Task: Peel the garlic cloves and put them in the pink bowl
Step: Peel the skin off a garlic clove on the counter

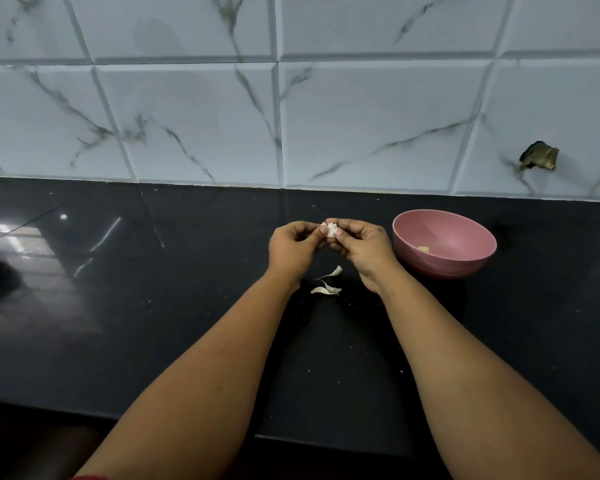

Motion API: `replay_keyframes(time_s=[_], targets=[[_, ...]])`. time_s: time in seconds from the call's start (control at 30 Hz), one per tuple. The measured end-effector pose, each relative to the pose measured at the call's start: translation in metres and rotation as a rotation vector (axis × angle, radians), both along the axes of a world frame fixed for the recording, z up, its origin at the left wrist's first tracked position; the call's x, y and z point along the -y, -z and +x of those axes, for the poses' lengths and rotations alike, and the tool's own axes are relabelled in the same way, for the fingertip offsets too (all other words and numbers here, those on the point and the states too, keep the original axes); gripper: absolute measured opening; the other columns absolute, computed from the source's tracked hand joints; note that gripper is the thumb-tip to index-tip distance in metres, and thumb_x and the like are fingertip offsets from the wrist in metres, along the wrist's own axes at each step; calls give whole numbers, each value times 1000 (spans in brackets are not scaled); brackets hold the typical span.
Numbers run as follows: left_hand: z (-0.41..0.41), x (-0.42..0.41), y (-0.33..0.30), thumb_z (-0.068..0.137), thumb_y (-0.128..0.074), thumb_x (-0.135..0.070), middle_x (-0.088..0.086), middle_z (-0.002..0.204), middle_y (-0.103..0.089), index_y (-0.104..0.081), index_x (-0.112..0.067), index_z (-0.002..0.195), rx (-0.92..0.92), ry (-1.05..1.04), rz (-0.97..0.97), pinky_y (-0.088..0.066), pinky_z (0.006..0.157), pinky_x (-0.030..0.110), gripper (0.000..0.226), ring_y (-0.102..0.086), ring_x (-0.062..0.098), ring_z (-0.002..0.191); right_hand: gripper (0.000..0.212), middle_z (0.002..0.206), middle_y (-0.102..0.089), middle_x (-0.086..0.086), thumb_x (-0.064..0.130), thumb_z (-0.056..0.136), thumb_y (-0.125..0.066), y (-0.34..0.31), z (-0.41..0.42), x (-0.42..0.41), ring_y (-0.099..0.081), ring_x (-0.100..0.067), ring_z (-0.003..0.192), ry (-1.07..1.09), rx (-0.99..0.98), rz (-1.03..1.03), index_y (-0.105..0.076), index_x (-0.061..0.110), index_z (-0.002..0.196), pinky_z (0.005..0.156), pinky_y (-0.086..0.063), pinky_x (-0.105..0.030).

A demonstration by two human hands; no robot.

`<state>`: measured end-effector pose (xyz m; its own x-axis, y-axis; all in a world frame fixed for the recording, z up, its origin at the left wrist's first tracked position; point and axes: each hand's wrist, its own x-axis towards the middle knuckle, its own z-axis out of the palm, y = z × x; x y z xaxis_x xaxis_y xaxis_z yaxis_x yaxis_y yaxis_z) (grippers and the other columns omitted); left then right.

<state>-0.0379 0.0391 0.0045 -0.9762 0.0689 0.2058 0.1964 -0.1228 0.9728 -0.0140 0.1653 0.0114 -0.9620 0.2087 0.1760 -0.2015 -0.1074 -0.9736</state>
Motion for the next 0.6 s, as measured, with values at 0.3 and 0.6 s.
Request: replay_keyframes(time_s=[0.3, 0.6], targets=[[-6, -1, -6, 97, -56, -9, 1, 79, -63, -66, -11, 97, 162, -17, -22, -45, 55, 14, 11, -56, 9, 67, 21, 91, -69, -8, -4, 95, -53, -9, 3, 0, -65, -11, 77, -36, 22, -258, -68, 9, 98, 70, -55, -16], [-5, 11, -3, 95, -61, -32, -1, 98, -67, -71, -17, 104, -166, -190, -699, -43, 80, 24, 19, -61, 12, 89, 14, 80, -68, -3, 1, 89, -65, -3, 4, -1, -62, -5, 68, 33, 30, 3, -70, 4, 102, 67, -52, -15]])
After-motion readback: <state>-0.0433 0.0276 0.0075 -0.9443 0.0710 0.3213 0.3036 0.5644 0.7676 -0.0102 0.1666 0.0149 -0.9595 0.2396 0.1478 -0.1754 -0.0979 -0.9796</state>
